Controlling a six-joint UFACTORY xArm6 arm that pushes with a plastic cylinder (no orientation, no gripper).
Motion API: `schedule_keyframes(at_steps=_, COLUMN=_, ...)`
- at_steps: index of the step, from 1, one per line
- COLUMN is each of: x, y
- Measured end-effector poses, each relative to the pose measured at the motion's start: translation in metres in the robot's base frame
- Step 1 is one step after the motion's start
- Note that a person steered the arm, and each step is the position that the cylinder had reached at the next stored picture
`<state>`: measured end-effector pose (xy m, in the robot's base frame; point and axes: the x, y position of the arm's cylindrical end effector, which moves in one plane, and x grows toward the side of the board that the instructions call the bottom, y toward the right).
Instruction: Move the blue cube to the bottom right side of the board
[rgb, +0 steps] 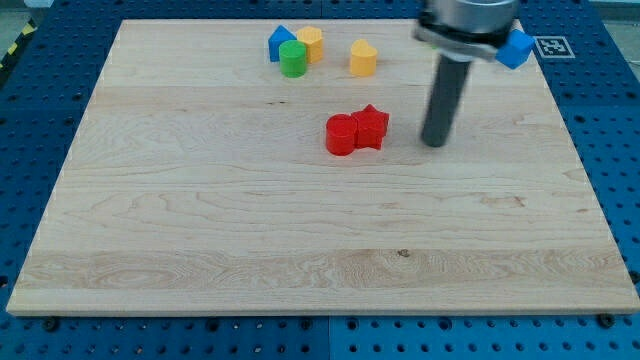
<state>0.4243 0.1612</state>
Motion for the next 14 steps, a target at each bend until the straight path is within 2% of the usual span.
schedule_keyframes(at_steps=1, x=-0.011, y=0.028)
schedule_keyframes(at_steps=3, x=-0.021, y=0.028)
schedule_keyframes(at_steps=7, x=-0.165, y=0.035)
schedule_keyframes(at_steps=8, x=-0.183, y=0.049)
schedule_keyframes(at_steps=10, x=-0.191, y=0.091)
schedule_keyframes(at_steps=12, x=-0.145, y=0.111)
schedule_keyframes(at_steps=14, x=-0.181, y=0.100)
